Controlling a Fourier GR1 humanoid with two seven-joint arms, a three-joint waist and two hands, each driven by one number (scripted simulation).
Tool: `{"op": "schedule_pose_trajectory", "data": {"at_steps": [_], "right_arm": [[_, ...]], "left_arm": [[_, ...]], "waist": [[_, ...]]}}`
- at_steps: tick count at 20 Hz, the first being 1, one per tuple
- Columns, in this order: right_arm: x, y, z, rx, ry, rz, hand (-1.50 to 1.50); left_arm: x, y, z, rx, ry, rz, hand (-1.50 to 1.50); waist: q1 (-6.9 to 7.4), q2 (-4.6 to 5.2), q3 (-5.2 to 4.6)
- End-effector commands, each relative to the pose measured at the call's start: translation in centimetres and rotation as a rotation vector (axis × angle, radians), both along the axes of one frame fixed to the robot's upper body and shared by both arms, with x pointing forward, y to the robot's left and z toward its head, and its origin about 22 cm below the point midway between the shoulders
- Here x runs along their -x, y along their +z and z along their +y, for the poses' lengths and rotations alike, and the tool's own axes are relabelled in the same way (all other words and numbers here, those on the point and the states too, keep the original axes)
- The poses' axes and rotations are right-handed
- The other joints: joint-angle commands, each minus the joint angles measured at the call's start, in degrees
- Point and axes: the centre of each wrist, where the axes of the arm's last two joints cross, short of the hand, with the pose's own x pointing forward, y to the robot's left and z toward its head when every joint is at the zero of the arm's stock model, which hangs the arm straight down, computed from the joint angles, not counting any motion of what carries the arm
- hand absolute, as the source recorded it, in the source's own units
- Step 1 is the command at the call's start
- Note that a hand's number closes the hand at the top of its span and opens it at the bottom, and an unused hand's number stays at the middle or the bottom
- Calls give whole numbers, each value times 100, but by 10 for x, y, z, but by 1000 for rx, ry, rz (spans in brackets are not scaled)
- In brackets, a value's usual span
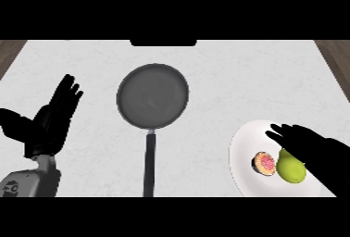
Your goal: Pick the cupcake from the plate and place it in the pan
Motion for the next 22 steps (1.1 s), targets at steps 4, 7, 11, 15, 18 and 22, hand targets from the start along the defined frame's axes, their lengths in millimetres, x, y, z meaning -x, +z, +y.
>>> {"op": "schedule_pose_trajectory", "data": {"at_steps": [4, 7, 11, 15, 18, 22], "right_arm": [[-1, -28, 15, 55, -22, 31, -150], [10, -24, 33, 79, -61, 30, -150], [-27, -46, 38, 99, -83, 39, -150], [-47, -42, 14, 44, -71, 32, -150], [-33, -66, 5, 87, -65, 77, -150], [-33, -86, 16, 94, -43, 91, -150]], "left_arm": [[-15, 13, 7, 14, -8, -18, 0], [-2, -7, -10, 0, -1, -13, 0], [-7, 5, 6, 6, 11, -4, 0], [2, 8, 2, 14, -3, -15, 0], [2, 16, -10, 16, -11, 6, 0], [-9, -1, 21, 0, 6, -10, 0]], "waist": [[-12, 5, 2], [-23, -2, 0], [14, 7, 1], [23, 3, 2], [5, -1, 3], [-12, 6, 1]]}}
